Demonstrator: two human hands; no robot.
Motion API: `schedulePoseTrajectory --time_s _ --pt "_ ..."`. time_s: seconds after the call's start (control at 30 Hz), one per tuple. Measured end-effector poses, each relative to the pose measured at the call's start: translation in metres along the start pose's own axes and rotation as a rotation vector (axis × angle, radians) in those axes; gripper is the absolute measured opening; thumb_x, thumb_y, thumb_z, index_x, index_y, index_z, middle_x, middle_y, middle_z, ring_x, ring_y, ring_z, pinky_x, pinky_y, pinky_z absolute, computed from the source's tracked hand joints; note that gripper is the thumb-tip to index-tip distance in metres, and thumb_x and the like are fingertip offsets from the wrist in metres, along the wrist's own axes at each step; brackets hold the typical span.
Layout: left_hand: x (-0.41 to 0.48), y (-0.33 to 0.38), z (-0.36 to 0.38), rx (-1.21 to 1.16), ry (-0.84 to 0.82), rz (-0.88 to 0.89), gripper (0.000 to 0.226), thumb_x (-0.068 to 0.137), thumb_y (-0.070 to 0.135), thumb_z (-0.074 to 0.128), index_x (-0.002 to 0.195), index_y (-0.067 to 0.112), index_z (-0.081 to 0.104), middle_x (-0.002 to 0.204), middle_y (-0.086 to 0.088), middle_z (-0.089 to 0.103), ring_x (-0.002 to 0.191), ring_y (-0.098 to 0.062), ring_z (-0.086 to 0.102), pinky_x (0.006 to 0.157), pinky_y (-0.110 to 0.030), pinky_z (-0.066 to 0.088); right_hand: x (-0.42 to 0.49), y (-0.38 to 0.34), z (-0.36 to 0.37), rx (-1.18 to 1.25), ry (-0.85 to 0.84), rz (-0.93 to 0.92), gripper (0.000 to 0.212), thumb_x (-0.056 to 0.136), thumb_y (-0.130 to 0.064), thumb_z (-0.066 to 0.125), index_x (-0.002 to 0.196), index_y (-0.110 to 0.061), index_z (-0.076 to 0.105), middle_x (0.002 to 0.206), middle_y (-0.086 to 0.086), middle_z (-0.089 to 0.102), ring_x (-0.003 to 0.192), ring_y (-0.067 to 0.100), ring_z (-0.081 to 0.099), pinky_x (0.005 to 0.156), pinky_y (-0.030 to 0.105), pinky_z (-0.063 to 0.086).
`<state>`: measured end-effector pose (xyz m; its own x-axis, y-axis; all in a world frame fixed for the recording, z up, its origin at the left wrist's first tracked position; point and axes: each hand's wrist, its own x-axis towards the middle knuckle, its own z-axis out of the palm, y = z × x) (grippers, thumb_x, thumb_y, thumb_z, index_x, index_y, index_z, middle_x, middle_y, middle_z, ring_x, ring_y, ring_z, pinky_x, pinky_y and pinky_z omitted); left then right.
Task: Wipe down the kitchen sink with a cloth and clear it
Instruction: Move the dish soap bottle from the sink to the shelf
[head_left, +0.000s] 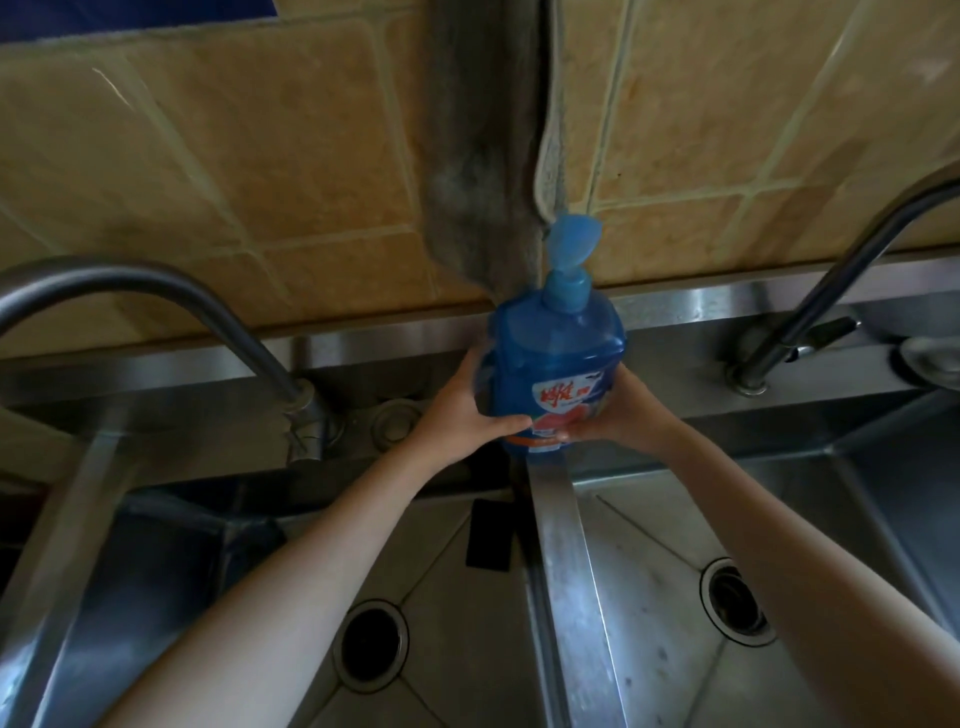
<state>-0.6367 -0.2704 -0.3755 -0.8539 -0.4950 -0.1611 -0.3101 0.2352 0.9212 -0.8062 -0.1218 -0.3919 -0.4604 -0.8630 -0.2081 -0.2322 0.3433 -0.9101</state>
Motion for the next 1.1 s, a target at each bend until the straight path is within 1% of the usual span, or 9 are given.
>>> schedulePoseTrajectory --time_s 0.13,0.23,0.43,0.6,0.67,0.77,0.8,0.93,1.1 --pt "-0.010 -0.001 -0.004 0.033 0.000 0.006 0.085 0.067 0.024 0.082 0.137 0.031 0.034 0.125 0.021 0.049 0.109 0.020 0.045 0.082 -0.002 0.040 -0.007 -0.004 0.009 0.033 -0.008 0.001 0.099 0.042 -0.031 0.094 0.127 -0.009 0.050 0.117 0.004 0.067 0.108 0.018 0.064 0.094 0.046 0.052" --pt "-0.020 0.001 -0.006 0.040 0.001 0.000 0.081 0.067 0.020 0.082 0.133 0.031 0.037 0.117 0.028 0.049 0.103 0.025 0.045 0.078 -0.001 0.040 -0.017 -0.006 0.016 0.051 0.009 -0.029 0.093 0.046 -0.025 0.094 0.126 -0.005 0.050 0.116 0.005 0.067 0.107 0.017 0.064 0.093 0.046 0.053" --pt "-0.043 0.014 -0.020 0.031 0.057 -0.002 0.082 0.065 0.016 0.083 0.135 0.023 0.040 0.130 0.008 0.054 0.117 -0.001 0.049 0.098 -0.031 0.045 -0.025 -0.023 0.026 0.035 0.003 -0.086 0.094 0.047 -0.024 0.093 0.128 -0.006 0.049 0.118 0.002 0.066 0.110 0.015 0.063 0.093 0.045 0.052" --pt "-0.066 0.042 -0.047 0.046 0.109 0.037 0.082 0.058 0.019 0.086 0.130 0.025 0.047 0.122 0.001 0.061 0.114 -0.012 0.056 0.096 -0.045 0.047 -0.037 -0.056 0.033 0.053 0.006 -0.159 0.093 0.044 -0.035 0.093 0.122 -0.005 0.052 0.114 0.003 0.068 0.106 0.016 0.065 0.092 0.046 0.053" --pt "-0.079 0.054 -0.058 0.035 0.117 0.057 0.081 0.058 0.022 0.086 0.130 0.024 0.048 0.120 0.002 0.062 0.114 -0.012 0.056 0.097 -0.042 0.047 -0.044 -0.071 0.035 0.059 -0.019 -0.195 0.085 0.050 -0.024 0.092 0.122 -0.001 0.052 0.114 0.009 0.068 0.107 0.021 0.065 0.092 0.049 0.052" --pt "-0.103 0.072 -0.072 0.020 0.143 0.095 0.080 0.053 0.033 0.084 0.126 0.029 0.052 0.117 0.012 0.062 0.108 0.002 0.056 0.086 -0.011 0.045 -0.056 -0.095 0.041 0.052 -0.040 -0.228 0.076 0.053 -0.013 0.090 0.119 -0.001 0.054 0.112 0.009 0.068 0.106 0.022 0.066 0.091 0.050 0.053" --pt "-0.112 0.078 -0.076 0.007 0.153 0.110 0.079 0.051 0.037 0.083 0.124 0.031 0.052 0.116 0.016 0.062 0.105 0.004 0.057 0.081 -0.007 0.045 -0.061 -0.105 0.043 0.046 -0.039 -0.238 0.076 0.052 -0.016 0.091 0.118 -0.002 0.055 0.112 0.008 0.069 0.105 0.020 0.066 0.091 0.048 0.053" --pt "-0.151 0.092 -0.093 -0.035 0.196 0.159 0.085 0.049 0.040 0.083 0.127 0.023 0.054 0.121 0.007 0.063 0.107 -0.008 0.060 0.088 -0.032 0.050 -0.082 -0.138 0.055 0.034 -0.052 -0.302 0.080 0.048 -0.030 0.091 0.117 -0.008 0.058 0.111 0.001 0.070 0.104 0.015 0.066 0.090 0.041 0.055" --pt "-0.207 0.108 -0.115 -0.096 0.262 0.200 0.077 0.047 0.046 0.085 0.118 0.035 0.058 0.115 0.010 0.067 0.104 -0.011 0.064 0.077 -0.027 0.055 -0.108 -0.178 0.074 0.012 -0.127 -0.395 0.066 0.055 -0.012 0.090 0.114 -0.007 0.060 0.106 -0.007 0.072 0.099 0.009 0.068 0.080 0.021 0.056"
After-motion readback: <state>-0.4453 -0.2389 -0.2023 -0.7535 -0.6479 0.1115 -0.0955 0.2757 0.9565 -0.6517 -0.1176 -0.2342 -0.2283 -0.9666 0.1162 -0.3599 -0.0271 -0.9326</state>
